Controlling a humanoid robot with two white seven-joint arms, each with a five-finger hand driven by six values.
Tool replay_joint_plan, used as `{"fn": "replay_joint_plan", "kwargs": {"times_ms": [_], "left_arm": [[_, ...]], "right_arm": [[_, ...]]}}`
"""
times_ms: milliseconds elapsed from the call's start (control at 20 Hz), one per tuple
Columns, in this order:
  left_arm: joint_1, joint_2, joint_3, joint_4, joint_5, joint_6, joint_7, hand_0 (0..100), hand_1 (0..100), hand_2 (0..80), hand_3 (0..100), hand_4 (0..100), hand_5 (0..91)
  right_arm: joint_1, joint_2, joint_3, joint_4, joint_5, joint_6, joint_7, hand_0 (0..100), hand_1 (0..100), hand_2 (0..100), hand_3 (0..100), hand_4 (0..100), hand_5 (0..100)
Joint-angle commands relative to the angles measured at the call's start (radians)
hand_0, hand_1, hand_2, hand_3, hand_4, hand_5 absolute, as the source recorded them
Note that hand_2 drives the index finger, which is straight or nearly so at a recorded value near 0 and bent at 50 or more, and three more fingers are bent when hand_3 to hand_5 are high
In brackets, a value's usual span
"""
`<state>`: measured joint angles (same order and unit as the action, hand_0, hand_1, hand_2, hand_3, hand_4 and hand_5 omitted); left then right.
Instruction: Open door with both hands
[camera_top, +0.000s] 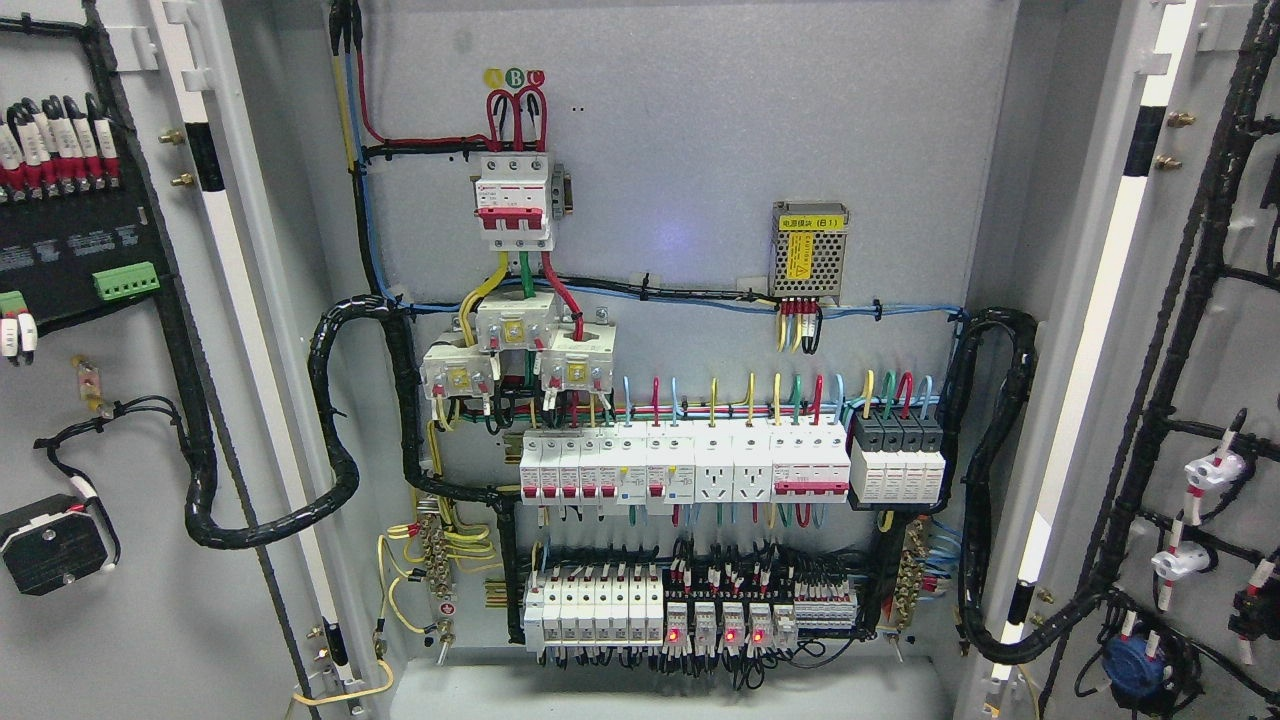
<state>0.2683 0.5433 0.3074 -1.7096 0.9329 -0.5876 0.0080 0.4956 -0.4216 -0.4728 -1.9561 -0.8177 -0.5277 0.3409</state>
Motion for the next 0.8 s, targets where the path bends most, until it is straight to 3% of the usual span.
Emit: {"fn": "replay_joint_plan", "kwargs": {"times_ms": [0, 100, 301, 451, 752], "left_arm": [[0.005, 0.003, -0.010, -0.025, -0.003, -0.001, -0.003, 0, 0, 0.0, 0, 0, 0.0], [0.011, 0.000, -0.013, -0.048, -0.006, 0.000, -0.006, 0, 0, 0.0, 0, 0, 0.0], [0.031, 0.000, -0.037, -0.103, -0.014, 0.000, -0.006, 0, 0, 0.0, 0, 0, 0.0], [0.037, -0.002, -0.097, -0.126, -0.026, -0.001, -0.006, 0, 0, 0.0, 0, 0, 0.0], [0.095, -0.043, -0.206, -0.168, -0.140, -0.003, -0.006, 0, 0, 0.0, 0, 0, 0.0]], "right_arm": [[0.040, -0.023, 0.065, -0.075, 0.000, -0.003, 0.003, 19, 0, 0, 0, 0, 0], [0.064, -0.034, 0.085, -0.093, 0.000, -0.008, 0.001, 19, 0, 0, 0, 0, 0], [0.119, -0.094, 0.127, -0.106, 0.003, -0.086, 0.001, 19, 0, 0, 0, 0, 0], [0.136, -0.111, 0.216, -0.106, 0.008, -0.100, 0.006, 19, 0, 0, 0, 0, 0], [0.126, -0.108, 0.451, 0.009, 0.087, -0.100, 0.012, 19, 0, 0, 0, 0, 0]]}}
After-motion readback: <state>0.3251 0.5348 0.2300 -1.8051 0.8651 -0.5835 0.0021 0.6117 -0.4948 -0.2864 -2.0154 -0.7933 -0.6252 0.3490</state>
